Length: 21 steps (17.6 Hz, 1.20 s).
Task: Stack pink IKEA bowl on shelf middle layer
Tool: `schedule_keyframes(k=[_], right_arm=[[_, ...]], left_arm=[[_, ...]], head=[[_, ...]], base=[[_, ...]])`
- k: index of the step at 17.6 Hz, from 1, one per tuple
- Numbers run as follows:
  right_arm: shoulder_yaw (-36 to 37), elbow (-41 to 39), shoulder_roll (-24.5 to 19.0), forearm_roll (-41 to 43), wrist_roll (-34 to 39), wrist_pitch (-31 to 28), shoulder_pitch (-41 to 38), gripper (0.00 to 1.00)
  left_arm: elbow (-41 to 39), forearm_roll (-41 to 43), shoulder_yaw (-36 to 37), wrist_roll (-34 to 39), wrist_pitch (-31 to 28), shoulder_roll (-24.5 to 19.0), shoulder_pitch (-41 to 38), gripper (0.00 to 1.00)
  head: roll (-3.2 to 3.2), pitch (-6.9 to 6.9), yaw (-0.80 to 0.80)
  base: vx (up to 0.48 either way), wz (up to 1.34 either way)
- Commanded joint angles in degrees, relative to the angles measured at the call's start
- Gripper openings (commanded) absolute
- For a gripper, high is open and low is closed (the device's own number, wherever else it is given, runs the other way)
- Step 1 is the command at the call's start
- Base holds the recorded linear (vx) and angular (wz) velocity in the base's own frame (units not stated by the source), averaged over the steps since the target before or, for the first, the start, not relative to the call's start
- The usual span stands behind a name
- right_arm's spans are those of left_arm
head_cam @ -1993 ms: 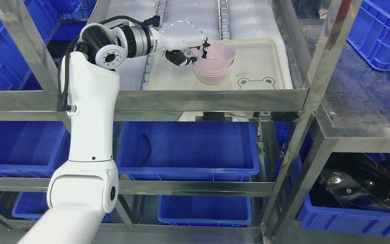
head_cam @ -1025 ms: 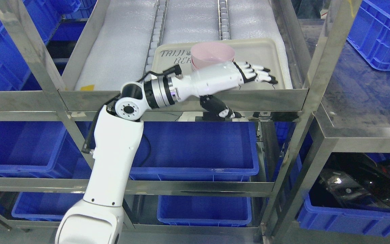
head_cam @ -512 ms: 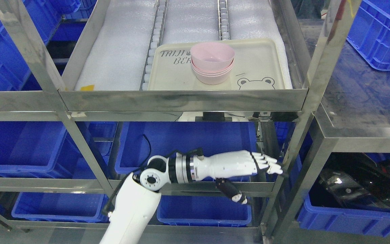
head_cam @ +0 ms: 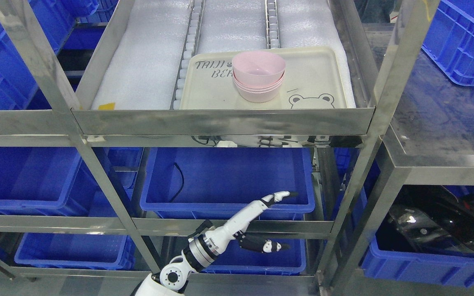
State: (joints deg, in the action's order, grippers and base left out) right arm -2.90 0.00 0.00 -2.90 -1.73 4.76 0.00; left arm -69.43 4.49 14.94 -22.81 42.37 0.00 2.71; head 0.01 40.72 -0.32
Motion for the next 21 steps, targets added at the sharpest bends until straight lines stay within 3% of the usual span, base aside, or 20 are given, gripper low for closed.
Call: schedule_keyframes(k=[1, 6, 10, 13, 21], right_arm=[[0.0, -1.0, 1.0, 0.0, 0.2, 0.0, -1.2, 1.00], [0.0, -1.0, 1.0, 0.0, 0.2, 0.0, -1.2, 1.00], [0.0, -1.0, 1.0, 0.0, 0.2, 0.0, -1.2, 1.00], [0.0, -1.0, 1.0, 0.0, 0.2, 0.0, -1.2, 1.00], [0.0, -1.0, 1.0, 0.0, 0.2, 0.0, -1.2, 1.00]], left_arm=[[2.1, -12.7, -5.1, 12.1, -12.1, -1.0, -2.9, 0.96], [-5.4, -12.7, -4.6, 33.3, -22.5, -1.0, -2.4, 0.98], [-8.3, -12.3, -4.6, 29.1, -24.1, -1.0, -2.2, 0.97], [-11.9, -12.1, -4.7, 27.2, -29.9, -1.0, -2.1, 0.97], [-11.8, -9.8, -4.4, 26.7, -30.6, -1.0, -1.5, 0.97]], head=[[0.00, 0.00, 0.00], [0.00, 0.00, 0.00], [0.00, 0.00, 0.00], [0.00, 0.00, 0.00], [0.00, 0.00, 0.00]], base=[[0.000, 0.00], [0.000, 0.00], [0.000, 0.00], [0.000, 0.00], [0.000, 0.00]])
